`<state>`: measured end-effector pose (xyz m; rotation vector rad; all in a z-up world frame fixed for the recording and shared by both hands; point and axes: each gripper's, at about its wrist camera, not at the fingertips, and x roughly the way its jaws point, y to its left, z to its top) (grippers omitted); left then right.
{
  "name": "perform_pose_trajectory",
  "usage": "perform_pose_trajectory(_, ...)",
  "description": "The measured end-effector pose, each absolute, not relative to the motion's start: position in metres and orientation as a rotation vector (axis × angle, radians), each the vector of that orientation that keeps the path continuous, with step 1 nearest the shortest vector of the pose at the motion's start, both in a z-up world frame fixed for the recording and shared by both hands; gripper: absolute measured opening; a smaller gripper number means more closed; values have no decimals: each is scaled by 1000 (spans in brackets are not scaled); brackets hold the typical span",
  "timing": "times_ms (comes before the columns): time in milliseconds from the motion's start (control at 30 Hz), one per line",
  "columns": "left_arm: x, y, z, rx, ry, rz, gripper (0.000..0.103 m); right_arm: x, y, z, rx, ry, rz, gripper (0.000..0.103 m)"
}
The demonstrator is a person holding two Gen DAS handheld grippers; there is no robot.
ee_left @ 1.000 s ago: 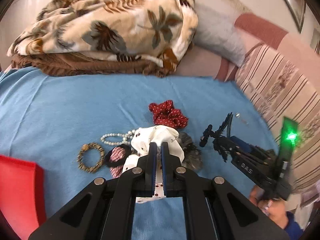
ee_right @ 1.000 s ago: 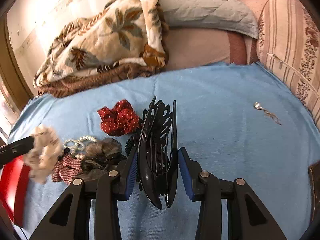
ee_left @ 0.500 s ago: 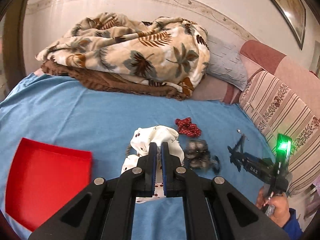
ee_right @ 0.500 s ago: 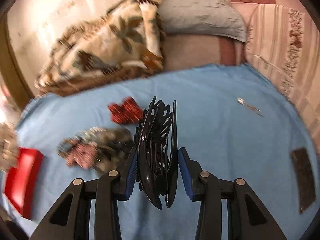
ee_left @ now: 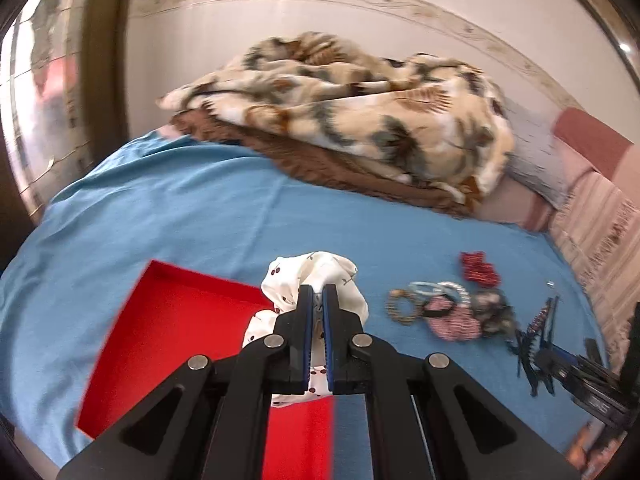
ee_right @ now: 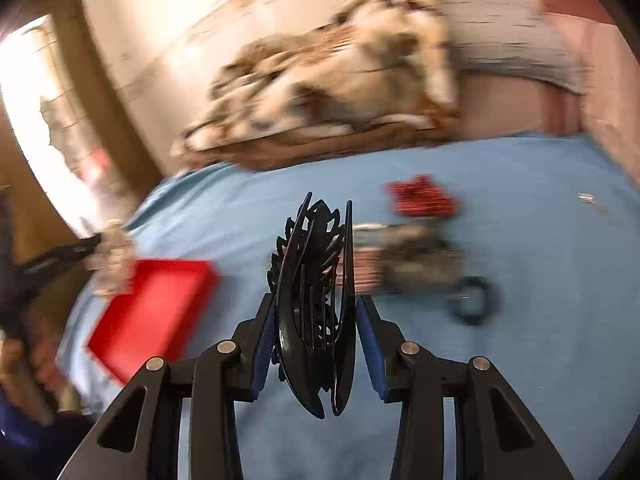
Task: Organize jewelry
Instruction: 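Carry the scrunchie with the left tool into the red tray while the right tool drops the claw clip there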
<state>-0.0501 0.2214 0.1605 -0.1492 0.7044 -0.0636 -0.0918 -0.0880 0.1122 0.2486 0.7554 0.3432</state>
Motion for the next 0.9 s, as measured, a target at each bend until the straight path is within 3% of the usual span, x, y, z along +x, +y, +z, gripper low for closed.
perform_pose_trajectory(200,-35,267,136,-171,751,2,5,-67,-5,111,300,832,557,43)
perform_pose_trajectory(500,5,322,97,-258,873,68,5,-19,105,87,150,915,587,44)
perform_pose_trajectory(833,37,341,67,-313,934,124,5,21,150,37,30,1029,508,44)
perform_pose_trajectory(900,40,341,64,-311,940,134,10,25,148,31,30,1040,488,44)
